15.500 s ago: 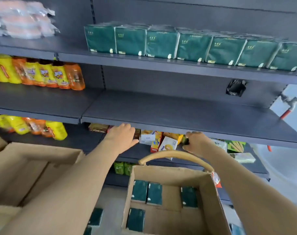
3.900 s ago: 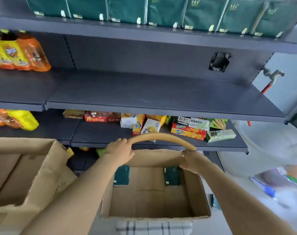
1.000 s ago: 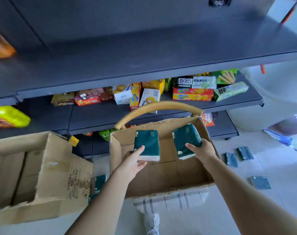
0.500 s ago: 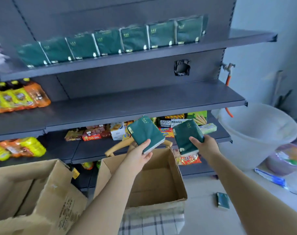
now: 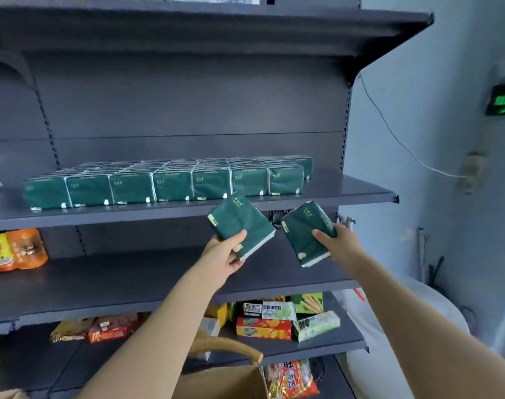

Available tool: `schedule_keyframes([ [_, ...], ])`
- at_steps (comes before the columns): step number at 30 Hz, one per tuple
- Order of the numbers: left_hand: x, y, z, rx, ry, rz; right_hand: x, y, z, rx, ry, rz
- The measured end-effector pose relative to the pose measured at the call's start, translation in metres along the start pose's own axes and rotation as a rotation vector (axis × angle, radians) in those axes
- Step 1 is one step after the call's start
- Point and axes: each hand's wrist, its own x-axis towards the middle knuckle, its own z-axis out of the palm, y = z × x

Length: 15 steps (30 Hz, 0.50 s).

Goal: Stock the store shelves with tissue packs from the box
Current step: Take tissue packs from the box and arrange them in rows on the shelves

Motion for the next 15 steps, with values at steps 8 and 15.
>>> schedule_keyframes([
  [8,0.07,0.048,0.039,0.043,-0.142,0.158,0.071,-0.036,-0.038,0.018,0.185,-0.054],
  [15,0.117,0.071,0.087,0.035,-0.165,0.246,0.128,-0.049,-0.071,-0.201,0.149,-0.145],
])
